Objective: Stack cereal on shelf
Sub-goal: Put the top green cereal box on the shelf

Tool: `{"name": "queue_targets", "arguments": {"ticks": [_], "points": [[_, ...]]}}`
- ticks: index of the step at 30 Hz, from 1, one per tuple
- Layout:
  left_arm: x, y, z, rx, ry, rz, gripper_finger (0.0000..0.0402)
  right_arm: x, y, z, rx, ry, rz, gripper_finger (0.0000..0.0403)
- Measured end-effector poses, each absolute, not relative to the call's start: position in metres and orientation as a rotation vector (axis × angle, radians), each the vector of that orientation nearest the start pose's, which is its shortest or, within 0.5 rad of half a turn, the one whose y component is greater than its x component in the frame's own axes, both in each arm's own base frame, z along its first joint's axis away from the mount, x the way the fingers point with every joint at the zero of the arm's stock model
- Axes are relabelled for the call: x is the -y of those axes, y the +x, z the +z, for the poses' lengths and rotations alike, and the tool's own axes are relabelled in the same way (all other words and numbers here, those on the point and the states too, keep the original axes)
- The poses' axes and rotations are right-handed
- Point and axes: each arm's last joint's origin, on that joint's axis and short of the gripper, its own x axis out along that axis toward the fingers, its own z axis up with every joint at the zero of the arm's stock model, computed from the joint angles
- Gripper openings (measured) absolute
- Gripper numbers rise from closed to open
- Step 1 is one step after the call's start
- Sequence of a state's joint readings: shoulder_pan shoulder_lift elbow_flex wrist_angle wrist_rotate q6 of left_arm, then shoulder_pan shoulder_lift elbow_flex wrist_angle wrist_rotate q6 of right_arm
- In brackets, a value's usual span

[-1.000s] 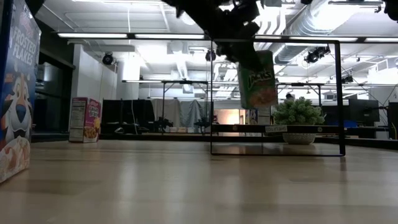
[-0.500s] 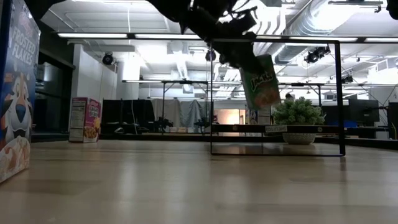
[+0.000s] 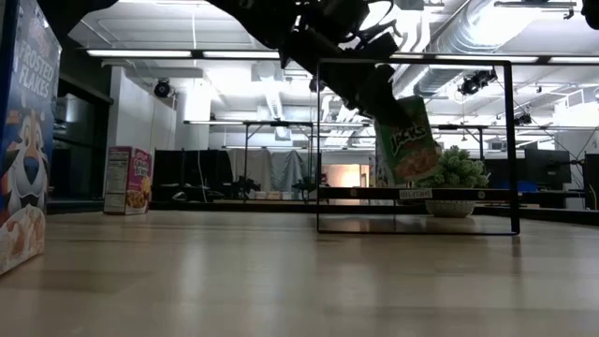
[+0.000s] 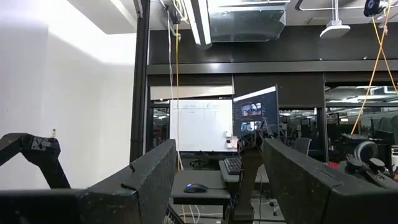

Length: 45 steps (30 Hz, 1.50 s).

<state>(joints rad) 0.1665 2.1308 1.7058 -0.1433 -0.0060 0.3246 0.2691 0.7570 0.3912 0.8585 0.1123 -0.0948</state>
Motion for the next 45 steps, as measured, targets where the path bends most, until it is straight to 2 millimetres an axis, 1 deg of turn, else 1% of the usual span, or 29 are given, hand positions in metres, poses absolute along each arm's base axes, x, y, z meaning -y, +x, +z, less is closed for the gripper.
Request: {"name": "queue_targets", "arguments": {"ticks": [11, 22, 34, 40, 45], "points": [[-0.081, 0.484, 0.230, -0.564, 0.267, 0.080, 0.0133, -0.040, 0.159, 0.299, 0.487, 0.008, 0.132, 0.0233], [-0.081, 0.484, 0.230, -0.567, 0.257, 0.082, 0.0175, -0.040, 0.159, 0.299, 0.487, 0.008, 0.132, 0.0233], [-0.082, 0.484, 0.230, -0.565, 0.249, 0.094, 0.0209, -0.040, 0.159, 0.298, 0.481, 0.018, 0.135, 0.0233], [-0.082, 0.484, 0.233, -0.552, 0.248, 0.121, 0.0223, -0.040, 0.159, 0.298, 0.481, 0.018, 0.135, 0.0233], [-0.085, 0.482, 0.240, -0.539, 0.248, 0.130, 0.0231, -0.041, 0.160, 0.297, 0.465, 0.012, 0.135, 0.0233]]}}
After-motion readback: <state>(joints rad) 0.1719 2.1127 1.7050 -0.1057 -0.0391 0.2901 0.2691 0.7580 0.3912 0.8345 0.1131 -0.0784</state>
